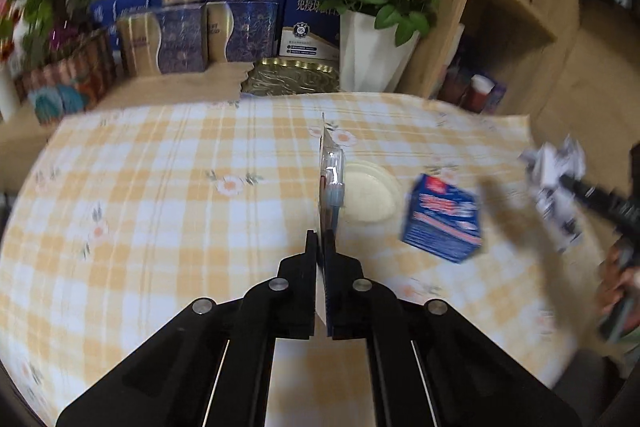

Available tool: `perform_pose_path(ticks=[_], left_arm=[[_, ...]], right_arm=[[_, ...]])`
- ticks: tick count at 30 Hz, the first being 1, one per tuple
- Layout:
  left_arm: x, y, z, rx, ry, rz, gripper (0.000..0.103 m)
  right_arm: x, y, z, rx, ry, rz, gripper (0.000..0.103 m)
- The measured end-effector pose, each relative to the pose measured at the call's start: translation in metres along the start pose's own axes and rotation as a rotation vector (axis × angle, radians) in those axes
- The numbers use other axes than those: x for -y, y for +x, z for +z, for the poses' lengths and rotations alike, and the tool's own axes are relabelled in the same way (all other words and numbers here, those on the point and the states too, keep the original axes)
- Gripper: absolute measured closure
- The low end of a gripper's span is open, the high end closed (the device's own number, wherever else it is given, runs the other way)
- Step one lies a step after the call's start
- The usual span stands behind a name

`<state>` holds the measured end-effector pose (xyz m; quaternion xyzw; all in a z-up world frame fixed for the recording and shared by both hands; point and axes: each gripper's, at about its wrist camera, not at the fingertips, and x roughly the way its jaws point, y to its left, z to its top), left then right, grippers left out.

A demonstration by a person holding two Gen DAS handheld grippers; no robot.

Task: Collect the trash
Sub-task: 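Drop the paper card into the bin with the left gripper while the right gripper drops the tissue in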

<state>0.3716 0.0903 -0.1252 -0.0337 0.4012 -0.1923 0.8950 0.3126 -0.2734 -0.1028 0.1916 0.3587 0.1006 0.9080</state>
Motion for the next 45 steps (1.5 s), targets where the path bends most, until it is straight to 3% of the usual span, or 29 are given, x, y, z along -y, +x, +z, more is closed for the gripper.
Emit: perform_pose_path(ticks=[3, 7, 14, 24, 29, 40, 44, 45], left_arm=[[0.01, -0.028, -0.016, -0.012, -0.053, -0.055, 0.1], [0.038, -0.057, -0.043, -0.04, -0.043, -0.099, 0.099], [0.101, -0.103, -0.096, -0.1, 0.076, -0.202, 0.099], [0.148, -0.136, -0.189, -0.213, 0.258, -0.281, 0.099], [0.148, -0.124, -0.232, -0.297, 0.267, -0.286, 0.099], [0.158, -0.072, -0.292, -0.437, 0.269, -0.213, 0.099], [0.157, -0.061, -0.303, -0.431, 0.248, -0.168, 0.097], [0.155, -0.062, -0.299, -0.408, 0.22, -0.175, 0.091]], right_arm=[[-0.005, -0.018, -0.015, -0.007, 0.006, 0.007, 0.065], [-0.02, -0.044, -0.037, -0.007, -0.039, 0.008, 0.065], [-0.045, -0.085, -0.078, -0.017, -0.079, 0.014, 0.065], [-0.061, -0.132, -0.138, -0.019, -0.087, 0.048, 0.065], [-0.065, -0.146, -0.16, -0.049, -0.11, 0.053, 0.065], [-0.06, -0.157, -0.192, -0.099, -0.099, 0.051, 0.065], [-0.06, -0.151, -0.203, -0.134, -0.098, 0.048, 0.065], [-0.06, -0.149, -0.206, -0.146, -0.094, 0.049, 0.065]])
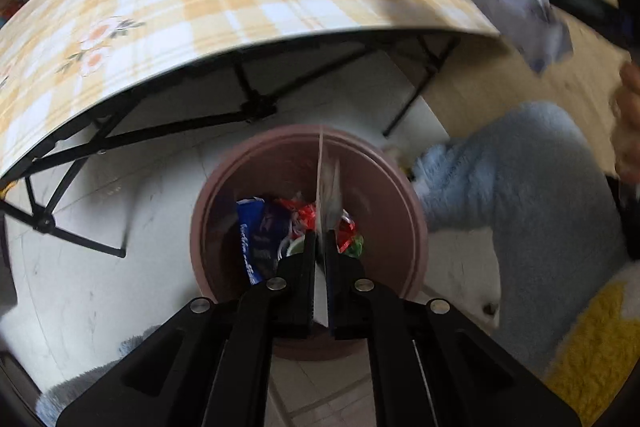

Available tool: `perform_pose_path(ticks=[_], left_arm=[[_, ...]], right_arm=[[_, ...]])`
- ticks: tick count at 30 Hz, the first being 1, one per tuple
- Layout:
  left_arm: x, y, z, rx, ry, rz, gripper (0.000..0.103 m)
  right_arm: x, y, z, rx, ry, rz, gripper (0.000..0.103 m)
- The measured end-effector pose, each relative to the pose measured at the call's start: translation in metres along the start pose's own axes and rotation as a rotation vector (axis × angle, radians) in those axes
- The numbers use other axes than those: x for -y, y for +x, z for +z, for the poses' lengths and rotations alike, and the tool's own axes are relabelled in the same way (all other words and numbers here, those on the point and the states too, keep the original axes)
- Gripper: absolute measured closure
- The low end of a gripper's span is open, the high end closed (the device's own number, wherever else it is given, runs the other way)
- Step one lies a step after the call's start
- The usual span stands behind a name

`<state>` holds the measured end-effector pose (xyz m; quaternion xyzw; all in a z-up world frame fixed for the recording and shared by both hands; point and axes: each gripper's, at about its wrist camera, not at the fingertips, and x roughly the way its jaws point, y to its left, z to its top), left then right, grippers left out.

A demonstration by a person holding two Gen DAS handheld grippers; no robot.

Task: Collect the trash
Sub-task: 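Drop the paper card into the bin with the left gripper while the right gripper drops the tissue in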

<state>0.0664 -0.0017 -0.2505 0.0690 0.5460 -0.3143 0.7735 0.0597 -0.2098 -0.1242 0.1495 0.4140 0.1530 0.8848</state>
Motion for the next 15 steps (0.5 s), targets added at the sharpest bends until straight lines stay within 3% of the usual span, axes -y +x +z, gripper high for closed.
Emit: perform_pose_path(ticks=[1, 3, 6, 10, 15], left_arm=[[-0.002, -0.004, 0.001, 0.027, -0.02, -0.002, 0.083], [-0.005, -0.019, 0.001, 0.115, -0.051, 0.039, 0.042], [-0.011, -0.044, -0.003, 0.238, -0.11, 0.097, 0.024], [-0.022, -0.069, -0.009, 0.355, -0.198, 0.14, 0.015], [-0.033, -0.071, -0.008, 0.363, -0.247, 0.169, 0.014]], right_arm=[[0.0, 0.001, -0.002, -0.006, -0.002, 0.0, 0.065], [-0.003, 0.006, -0.01, -0.029, -0.015, -0.003, 0.065], [-0.007, 0.016, -0.023, -0.079, -0.026, -0.003, 0.065], [-0.012, 0.036, -0.042, -0.164, -0.034, -0.005, 0.065], [-0.013, 0.059, -0.054, -0.24, -0.024, -0.02, 0.064]])
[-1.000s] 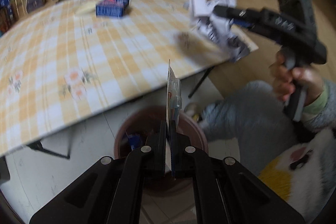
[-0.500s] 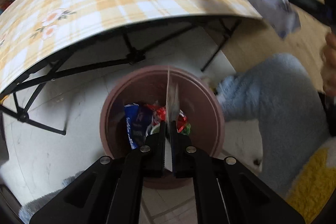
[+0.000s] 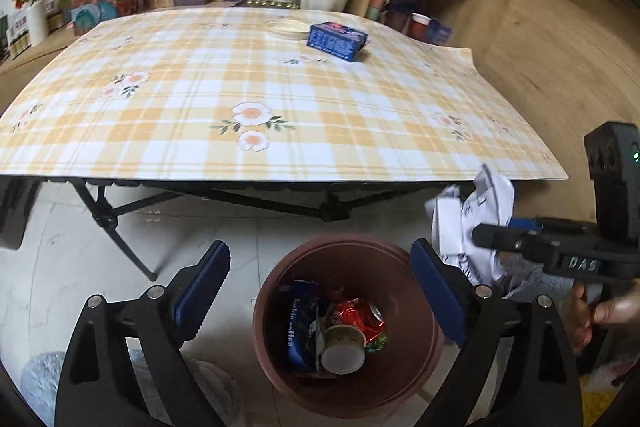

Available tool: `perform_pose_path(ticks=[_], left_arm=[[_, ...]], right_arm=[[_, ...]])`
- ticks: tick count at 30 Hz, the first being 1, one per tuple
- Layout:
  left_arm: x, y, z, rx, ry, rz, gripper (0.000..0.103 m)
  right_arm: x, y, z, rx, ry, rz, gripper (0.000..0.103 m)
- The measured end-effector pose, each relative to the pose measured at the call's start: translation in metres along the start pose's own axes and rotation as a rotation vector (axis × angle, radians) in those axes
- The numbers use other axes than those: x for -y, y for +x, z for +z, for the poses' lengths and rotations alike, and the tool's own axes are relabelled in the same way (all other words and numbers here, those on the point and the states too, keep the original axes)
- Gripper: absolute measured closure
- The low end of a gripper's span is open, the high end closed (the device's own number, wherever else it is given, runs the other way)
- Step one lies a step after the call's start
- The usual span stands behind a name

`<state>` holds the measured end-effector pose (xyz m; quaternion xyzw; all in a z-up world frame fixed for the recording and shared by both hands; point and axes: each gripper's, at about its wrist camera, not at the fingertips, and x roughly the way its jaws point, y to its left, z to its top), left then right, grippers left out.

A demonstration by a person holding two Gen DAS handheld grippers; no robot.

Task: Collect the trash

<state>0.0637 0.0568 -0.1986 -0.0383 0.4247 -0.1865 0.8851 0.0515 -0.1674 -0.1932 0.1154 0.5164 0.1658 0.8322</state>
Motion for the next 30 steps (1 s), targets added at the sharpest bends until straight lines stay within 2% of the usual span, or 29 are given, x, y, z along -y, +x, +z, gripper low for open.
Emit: perform_pose_path(ticks=[5, 8, 10, 14, 16, 22, 25, 30], left_arm=[[-0.008, -0.001, -0.001, 0.004, -0.026, -0.011, 0.014], [-0.013, 0.0, -0.001, 0.013, -0.045, -0.033, 0.014], [-0.015, -0.001, -0.001, 0.023, -0.056, -0.035, 0.014], [-0.014, -0.001, 0.001, 0.05, -0.065, -0.055, 0.014], [-0.014, 0.0, 0.001, 0.047, -0.066, -0.056, 0.014], [-0.019, 0.005, 0.008, 0.033, -0.087, -0.075, 0.014], [-0.024, 0.008, 0.019, 0.043, -0.084, -0.066, 0.014], [-0.04, 0.011, 0.057, 0.098, -0.095, -0.055, 0.014]], right_arm=[[0.002, 0.018, -0.005, -0.06, 0.012, -0.013, 0.06], [0.004, 0.021, -0.007, -0.066, 0.031, -0.007, 0.046], [0.005, 0.018, -0.006, -0.048, 0.032, -0.016, 0.029], [0.01, 0.01, 0.003, 0.011, 0.022, -0.066, 0.018], [0.012, 0.001, 0.015, 0.066, -0.015, -0.127, 0.015], [0.028, -0.025, 0.072, 0.207, -0.089, -0.193, 0.009], [0.037, -0.028, 0.107, 0.24, -0.117, -0.214, 0.006], [0.052, -0.01, 0.17, 0.239, -0.11, -0.174, 0.006]])
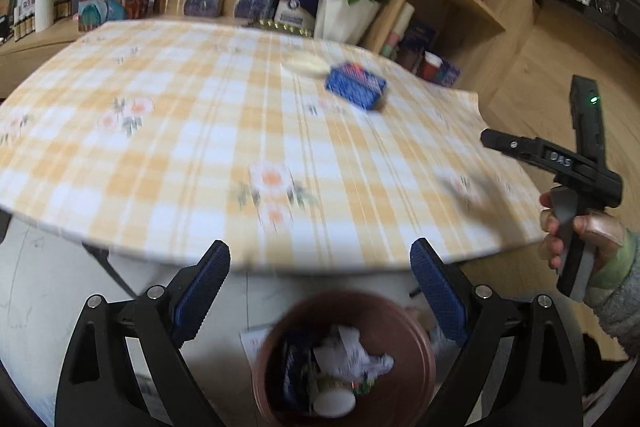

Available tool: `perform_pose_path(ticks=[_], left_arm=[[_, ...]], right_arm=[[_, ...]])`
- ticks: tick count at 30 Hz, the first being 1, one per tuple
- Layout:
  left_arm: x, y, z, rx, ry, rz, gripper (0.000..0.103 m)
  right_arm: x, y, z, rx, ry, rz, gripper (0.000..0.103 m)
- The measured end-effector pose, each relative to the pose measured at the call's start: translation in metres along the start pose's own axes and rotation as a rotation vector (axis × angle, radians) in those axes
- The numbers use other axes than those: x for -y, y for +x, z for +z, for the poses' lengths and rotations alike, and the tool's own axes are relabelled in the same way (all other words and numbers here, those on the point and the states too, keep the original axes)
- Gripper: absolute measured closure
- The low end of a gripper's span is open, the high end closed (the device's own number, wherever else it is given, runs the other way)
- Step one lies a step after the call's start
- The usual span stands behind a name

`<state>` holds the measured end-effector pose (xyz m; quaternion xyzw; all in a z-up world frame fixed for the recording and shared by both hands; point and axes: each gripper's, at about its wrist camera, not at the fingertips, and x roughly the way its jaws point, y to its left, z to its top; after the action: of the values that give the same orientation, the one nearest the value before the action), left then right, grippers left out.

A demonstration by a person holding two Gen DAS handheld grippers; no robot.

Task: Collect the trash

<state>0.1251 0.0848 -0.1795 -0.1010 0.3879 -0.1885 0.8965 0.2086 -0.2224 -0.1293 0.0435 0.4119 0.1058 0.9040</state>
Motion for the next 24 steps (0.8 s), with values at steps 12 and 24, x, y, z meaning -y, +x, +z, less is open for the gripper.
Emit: perform_pose_path(ticks=[12, 24], left_arm=[[-0.028, 0.057, 0.1, 0.031, -0.03, 0.079, 0.014], [-0.043, 0.136, 0.159, -0.036, -0.03, 0.074, 0.014]], right_arm=[[-0.009, 0.143, 0.108, -0.088, -0.33, 0.035, 0.006], [-0.012, 0.208, 0.117, -0.228, -0.337, 0.125, 0.012]])
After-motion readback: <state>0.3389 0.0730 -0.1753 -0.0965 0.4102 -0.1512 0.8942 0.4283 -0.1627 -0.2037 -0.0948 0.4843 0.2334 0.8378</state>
